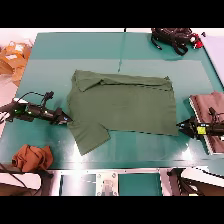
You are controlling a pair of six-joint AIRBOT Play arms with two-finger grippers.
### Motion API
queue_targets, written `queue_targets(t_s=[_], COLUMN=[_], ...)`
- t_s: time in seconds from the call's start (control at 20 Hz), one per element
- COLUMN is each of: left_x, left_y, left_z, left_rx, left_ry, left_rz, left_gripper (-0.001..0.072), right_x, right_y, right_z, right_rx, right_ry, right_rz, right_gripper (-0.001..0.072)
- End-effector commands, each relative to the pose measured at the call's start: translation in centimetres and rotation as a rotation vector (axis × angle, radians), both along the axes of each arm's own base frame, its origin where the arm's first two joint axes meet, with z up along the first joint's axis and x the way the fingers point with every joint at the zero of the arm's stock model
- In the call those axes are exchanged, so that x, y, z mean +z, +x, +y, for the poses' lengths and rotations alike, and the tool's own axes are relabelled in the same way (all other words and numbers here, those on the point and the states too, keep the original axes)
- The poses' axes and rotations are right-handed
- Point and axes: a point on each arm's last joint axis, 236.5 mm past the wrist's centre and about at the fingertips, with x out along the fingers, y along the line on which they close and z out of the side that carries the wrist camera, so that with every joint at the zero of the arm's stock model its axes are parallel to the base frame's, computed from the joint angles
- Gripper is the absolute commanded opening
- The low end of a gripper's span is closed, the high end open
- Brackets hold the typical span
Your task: Fold the shirts.
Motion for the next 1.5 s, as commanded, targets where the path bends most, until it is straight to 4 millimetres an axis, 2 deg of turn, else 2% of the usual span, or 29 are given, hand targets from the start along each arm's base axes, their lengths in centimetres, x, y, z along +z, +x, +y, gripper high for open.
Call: queue_targets(t_s=[0.0,0.1,0.25,0.5,0.6,0.7,0.8,0.85,0.9,0.95,1.0,1.1,1.2,1.3,1.4,1.45], left_x=[0.1,0.1,0.1,0.2,0.8,2.5,6.2,8.8,12.1,16.5,21.2,31.5,42.7,53.3,61.6,64.2], left_y=[0.0,0.0,-0.1,-0.2,0.1,0.9,2.8,4.0,5.1,6.1,6.5,5.7,2.5,-2.8,-9.3,-12.1], left_z=[0.0,0.0,0.0,-0.1,-0.2,-0.1,0.0,0.1,0.1,-0.1,-0.3,-0.9,-1.6,-2.7,-3.7,-3.9], left_rx=[-0.001,-0.002,-0.004,-0.008,-0.015,-0.013,-0.016,-0.006,0.000,0.001,0.000,-0.002,0.021,0.069,0.130,0.157], left_ry=[-0.001,-0.002,-0.004,-0.010,-0.020,-0.038,-0.044,-0.039,-0.034,-0.031,-0.022,0.033,0.122,0.208,0.290,0.334], left_rz=[-0.001,-0.001,0.000,0.003,0.001,0.008,-0.077,-0.145,-0.238,-0.364,-0.489,-0.776,-1.097,-1.438,-1.731,-1.832], left_gripper=[0.0028,0.0029,0.0028,0.0028,0.0028,0.0027,0.0027,0.0027,0.0027,0.0027,0.0027,0.0027,0.0027,0.0027,0.0028,0.0028], right_x=[-1.0,-1.1,-1.1,-0.4,0.7,2.4,5.8,8.3,11.9,16.1,21.1,31.6,41.2,50.5,59.2,62.6], right_y=[-0.3,-0.2,-0.2,-0.8,-0.5,0.9,3.3,5.1,7.3,9.4,11.2,12.6,11.8,9.5,5.4,3.1], right_z=[1.4,2.5,2.9,3.5,3.7,3.5,3.2,3.1,2.9,3.0,3.2,4.1,5.0,6.3,8.3,9.3], right_rx=[0.084,0.140,0.159,0.209,0.226,0.225,0.251,0.255,0.246,0.233,0.217,0.221,0.196,0.130,0.041,0.000], right_ry=[0.001,0.001,0.003,0.037,0.067,0.081,0.069,0.050,0.029,0.013,-0.014,-0.108,-0.269,-0.453,-0.619,-0.693], right_rz=[0.013,0.013,0.016,0.019,0.011,-0.018,-0.101,-0.173,-0.282,-0.407,-0.548,-0.818,-1.027,-1.247,-1.481,-1.585], right_gripper=[0.0429,0.0428,0.0424,0.0322,0.0016,0.0015,0.0014,0.0014,0.0014,0.0014,0.0014,0.0014,0.0014,0.0014,0.0014,0.0014])
